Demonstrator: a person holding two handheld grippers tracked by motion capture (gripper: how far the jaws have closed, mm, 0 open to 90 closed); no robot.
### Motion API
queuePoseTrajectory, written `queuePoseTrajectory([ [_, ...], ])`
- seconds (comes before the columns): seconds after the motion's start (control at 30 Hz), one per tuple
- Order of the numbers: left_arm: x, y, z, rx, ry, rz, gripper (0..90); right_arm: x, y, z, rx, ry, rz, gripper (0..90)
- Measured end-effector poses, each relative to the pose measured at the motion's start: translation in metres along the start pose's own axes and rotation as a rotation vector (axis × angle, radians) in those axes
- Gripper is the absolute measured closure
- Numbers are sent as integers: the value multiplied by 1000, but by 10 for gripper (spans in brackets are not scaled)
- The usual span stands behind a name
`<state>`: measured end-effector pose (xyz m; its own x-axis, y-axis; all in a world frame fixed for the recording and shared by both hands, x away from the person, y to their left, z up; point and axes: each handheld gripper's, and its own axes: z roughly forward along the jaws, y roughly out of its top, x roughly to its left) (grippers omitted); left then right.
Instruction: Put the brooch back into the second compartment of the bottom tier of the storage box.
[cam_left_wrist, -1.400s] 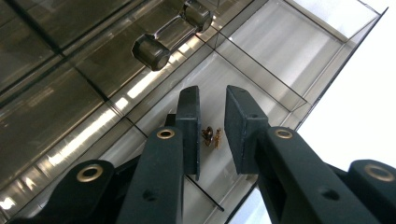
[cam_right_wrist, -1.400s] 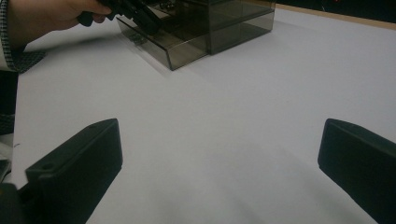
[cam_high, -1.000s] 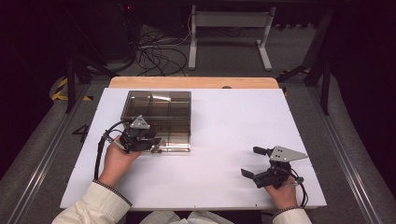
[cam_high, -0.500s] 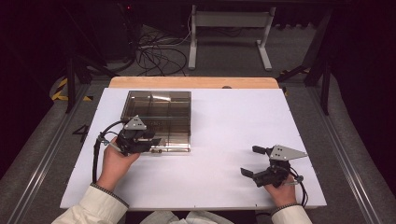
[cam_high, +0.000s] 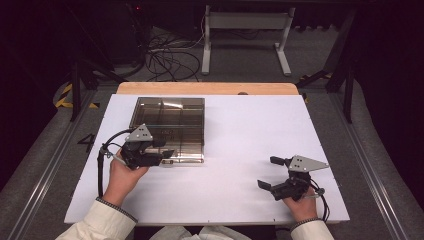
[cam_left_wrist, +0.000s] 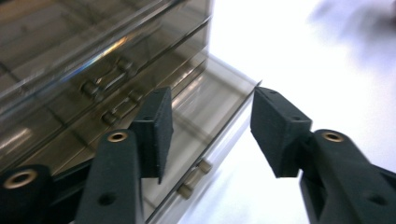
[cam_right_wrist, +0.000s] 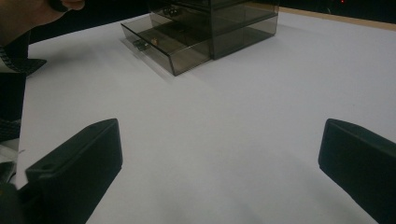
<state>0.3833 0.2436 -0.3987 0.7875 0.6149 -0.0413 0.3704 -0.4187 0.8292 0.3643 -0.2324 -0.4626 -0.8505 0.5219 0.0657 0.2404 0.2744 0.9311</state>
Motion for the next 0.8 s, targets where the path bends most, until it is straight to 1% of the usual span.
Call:
queuePoseTrajectory([
  [0.1, -3, 0, -6, -32, -34, -7, 384, 0, 0, 0, 0, 0, 0, 4],
  [0.13, -4, 0, -9, -45, -29, 11, 365, 0, 0, 0, 0, 0, 0, 4],
  [0.2, -8, -1, -14, -76, -15, 25, 316, 0, 0, 0, -2, 1, 1, 4],
  [0.23, -10, -1, -16, -83, -11, 30, 309, -1, 0, 0, -2, 2, 1, 4],
  [0.3, -13, -2, -21, -101, 3, 40, 265, 0, 0, 0, -2, 2, 1, 4],
  [0.33, -14, -2, -23, -104, 2, 40, 252, 0, 0, 0, -1, 2, 1, 4],
  [0.37, -14, -3, -24, -107, -1, 35, 233, 0, 0, 0, -1, 2, 1, 4],
  [0.47, -16, -8, -29, -127, -34, 16, 131, 0, 0, 0, 0, 2, 1, 4],
  [0.6, -16, -18, -38, -168, -63, -15, 72, 0, 0, 0, 0, 3, 1, 4],
  [0.7, -15, -25, -43, -189, -74, -39, 22, 0, 0, 0, 0, 3, 0, 4],
  [0.73, -15, -28, -45, -204, -72, -41, 7, 0, 0, 0, 1, 3, 1, 4],
  [0.8, -15, -35, -48, -225, -51, -35, 5, 0, 0, 0, 1, 3, 0, 4],
])
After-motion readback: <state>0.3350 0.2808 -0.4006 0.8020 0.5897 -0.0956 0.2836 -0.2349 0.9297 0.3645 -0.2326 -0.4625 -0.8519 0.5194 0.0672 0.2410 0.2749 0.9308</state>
